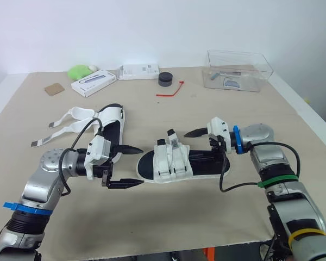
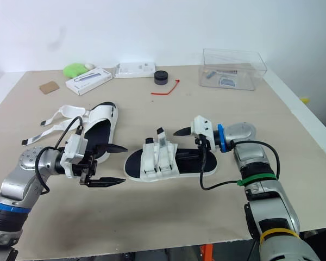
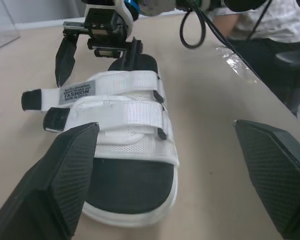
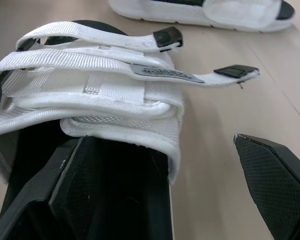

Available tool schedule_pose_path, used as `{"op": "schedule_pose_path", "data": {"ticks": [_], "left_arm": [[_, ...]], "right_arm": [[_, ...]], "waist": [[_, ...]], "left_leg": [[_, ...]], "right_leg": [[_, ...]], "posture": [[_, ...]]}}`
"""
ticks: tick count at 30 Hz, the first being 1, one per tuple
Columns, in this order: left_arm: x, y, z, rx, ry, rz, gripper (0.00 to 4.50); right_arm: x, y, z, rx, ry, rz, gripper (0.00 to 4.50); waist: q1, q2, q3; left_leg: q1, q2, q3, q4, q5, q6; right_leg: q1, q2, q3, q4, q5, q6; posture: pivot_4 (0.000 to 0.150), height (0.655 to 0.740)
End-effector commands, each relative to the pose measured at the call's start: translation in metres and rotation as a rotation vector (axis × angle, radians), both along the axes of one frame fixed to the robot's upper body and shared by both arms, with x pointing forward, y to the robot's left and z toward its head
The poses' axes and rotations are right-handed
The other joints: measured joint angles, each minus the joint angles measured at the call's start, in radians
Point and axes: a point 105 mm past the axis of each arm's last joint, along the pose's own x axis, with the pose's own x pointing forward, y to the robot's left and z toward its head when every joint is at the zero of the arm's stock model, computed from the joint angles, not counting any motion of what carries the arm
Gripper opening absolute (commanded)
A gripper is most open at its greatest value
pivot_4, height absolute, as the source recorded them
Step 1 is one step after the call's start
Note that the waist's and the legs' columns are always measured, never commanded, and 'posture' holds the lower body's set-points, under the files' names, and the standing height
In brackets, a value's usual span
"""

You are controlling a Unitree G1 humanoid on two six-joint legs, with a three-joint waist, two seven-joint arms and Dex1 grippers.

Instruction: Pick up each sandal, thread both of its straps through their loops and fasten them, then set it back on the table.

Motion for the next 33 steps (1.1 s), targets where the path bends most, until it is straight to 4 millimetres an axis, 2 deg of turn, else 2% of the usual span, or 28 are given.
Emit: {"op": "schedule_pose_path", "data": {"ticks": [1, 5, 6, 7, 8, 13, 17, 19, 21, 23, 25, 27, 29, 31, 33], "left_arm": [[-0.004, -0.006, 0.009, -0.025, -0.036, -0.001, 4.50], [-0.002, -0.009, 0.008, -0.024, -0.038, 0.007, 4.50], [-0.002, -0.009, 0.008, -0.024, -0.038, 0.007, 4.50], [-0.001, -0.008, 0.008, -0.021, -0.038, 0.007, 4.50], [-0.001, -0.008, 0.007, -0.018, -0.036, 0.006, 4.50], [0.003, -0.007, 0.005, -0.009, -0.033, 0.012, 4.50], [0.013, -0.008, 0.007, -0.026, -0.046, 0.056, 4.50], [0.021, -0.012, 0.010, -0.059, -0.053, 0.092, 4.50], [0.025, -0.016, 0.010, -0.073, -0.057, 0.106, 4.50], [0.024, -0.021, 0.006, -0.070, -0.060, 0.098, 4.50], [0.024, -0.025, 0.005, -0.074, -0.059, 0.091, 4.50], [0.024, -0.027, 0.004, -0.079, -0.057, 0.085, 4.50], [0.023, -0.031, 0.002, -0.082, -0.054, 0.073, 4.50], [0.021, -0.034, 0.001, -0.086, -0.048, 0.056, 4.50], [0.019, -0.038, 0.000, -0.086, -0.047, 0.042, 4.50]], "right_arm": [[0.002, 0.006, 0.004, 0.046, -0.007, -0.008, 3.27], [-0.002, 0.009, 0.001, 0.065, 0.035, 0.004, 1.24], [-0.002, 0.009, 0.000, 0.064, 0.036, 0.006, 0.60], [-0.003, 0.010, -0.001, 0.068, 0.038, 0.002, 0.14], [-0.003, 0.010, -0.002, 0.074, 0.039, -0.002, 0.03], [0.000, 0.008, 0.003, 0.141, 0.023, -0.078, 0.03], [0.015, -0.008, 0.024, 0.267, 0.071, -0.309, 0.03], [0.026, -0.032, 0.046, 0.403, 0.043, -0.520, 0.03], [0.033, -0.060, 0.060, 0.520, 0.026, -0.753, 0.03], [0.037, -0.099, 0.065, 0.603, -0.068, -1.063, 0.03], [0.030, -0.132, 0.068, 0.693, -0.150, -1.324, 0.03], [0.019, -0.148, 0.062, 0.787, -0.126, -1.513, 0.03], [0.008, -0.148, 0.052, 0.861, -0.066, -1.626, 0.03], [0.005, -0.130, 0.045, 0.896, -0.016, -1.637, 0.03], [0.006, -0.124, 0.034, 0.926, 0.037, -1.709, 0.03]], "waist": [[0.000, 0.000, 0.000], [0.000, 0.000, 0.000], [0.000, 0.000, 0.000], [0.000, 0.000, 0.000], [0.000, 0.000, 0.000], [0.000, 0.000, 0.000], [0.001, 0.000, 0.000], [0.004, 0.000, 0.000], [0.009, 0.000, 0.000], [0.012, 0.000, 0.000], [0.015, 0.000, 0.000], [0.016, 0.000, 0.000], [0.015, 0.001, -0.001], [0.008, 0.001, -0.001], [-0.004, 0.002, -0.001]], "left_leg": [[0.000, 0.000, 0.000, 0.000, 0.000, 0.000], [0.000, 0.000, 0.000, 0.000, 0.000, 0.000], [0.000, 0.000, 0.000, 0.000, 0.000, 0.000], [0.000, 0.000, 0.000, 0.000, 0.000, 0.000], [0.000, 0.000, 0.000, 0.000, 0.000, 0.000], [0.000, 0.000, 0.000, 0.000, 0.000, -0.001], [0.000, 0.000, 0.000, 0.001, 0.000, -0.002], [0.000, 0.000, 0.000, 0.002, 0.000, -0.002], [-0.001, -0.001, -0.001, 0.002, 0.001, -0.003], [-0.002, -0.002, -0.001, 0.002, 0.001, -0.003], [-0.002, -0.002, -0.001, 0.002, 0.000, -0.005], [-0.002, -0.002, -0.002, 0.001, -0.001, -0.006], [-0.002, -0.001, -0.001, 0.000, -0.001, -0.007], [-0.002, 0.000, 0.000, 0.000, -0.002, -0.008], [-0.002, 0.000, 0.000, 0.000, -0.002, -0.008]], "right_leg": [[0.000, 0.000, 0.000, 0.000, 0.001, -0.002], [0.000, 0.000, 0.000, 0.000, 0.001, -0.002], [0.000, 0.000, 0.000, 0.000, 0.001, -0.002], [0.000, 0.000, 0.000, 0.000, 0.001, -0.002], [0.000, 0.000, 0.000, 0.000, 0.001, -0.002], [0.000, 0.000, 0.000, 0.000, 0.001, -0.002], [0.000, 0.000, 0.000, 0.001, 0.001, -0.002], [0.000, 0.000, 0.000, 0.002, 0.001, -0.002], [0.000, -0.001, -0.001, 0.002, 0.002, -0.001], [0.000, -0.002, -0.001, 0.002, 0.002, 0.000], [0.000, -0.002, 0.000, 0.001, 0.001, 0.000], [-0.001, -0.001, 0.000, 0.002, 0.000, 0.000], [-0.001, 0.000, 0.001, 0.002, 0.000, 0.000], [-0.002, 0.001, 0.002, 0.002, -0.001, 0.000], [-0.002, 0.001, 0.003, 0.002, -0.001, 0.000]], "posture": [[0.150, 0.7400], [0.150, 0.7400], [0.150, 0.7400], [0.150, 0.7400], [0.150, 0.7400], [0.150, 0.7400], [0.150, 0.7400], [0.150, 0.7400], [0.150, 0.7400], [0.150, 0.7400], [0.150, 0.7400], [0.150, 0.7400], [0.150, 0.7400], [0.150, 0.7400], [0.150, 0.7400]]}}
